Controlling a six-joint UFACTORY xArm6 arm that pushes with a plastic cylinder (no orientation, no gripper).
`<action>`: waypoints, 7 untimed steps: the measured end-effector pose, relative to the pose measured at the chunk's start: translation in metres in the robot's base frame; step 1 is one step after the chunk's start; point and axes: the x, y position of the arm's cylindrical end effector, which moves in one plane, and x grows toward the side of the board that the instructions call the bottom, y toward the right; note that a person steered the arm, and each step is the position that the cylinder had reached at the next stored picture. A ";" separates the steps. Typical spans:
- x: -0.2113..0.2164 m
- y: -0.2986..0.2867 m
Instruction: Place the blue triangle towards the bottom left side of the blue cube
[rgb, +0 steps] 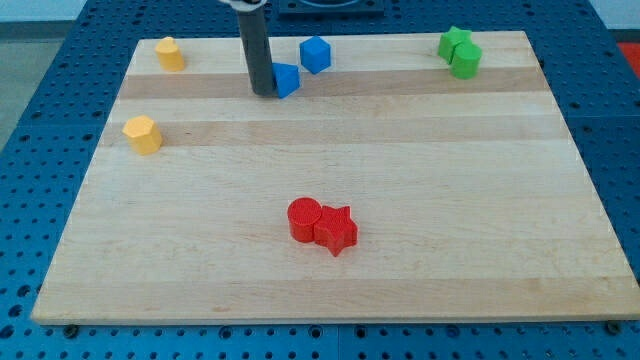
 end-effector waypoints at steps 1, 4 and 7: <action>-0.002 0.003; 0.005 0.047; 0.017 0.007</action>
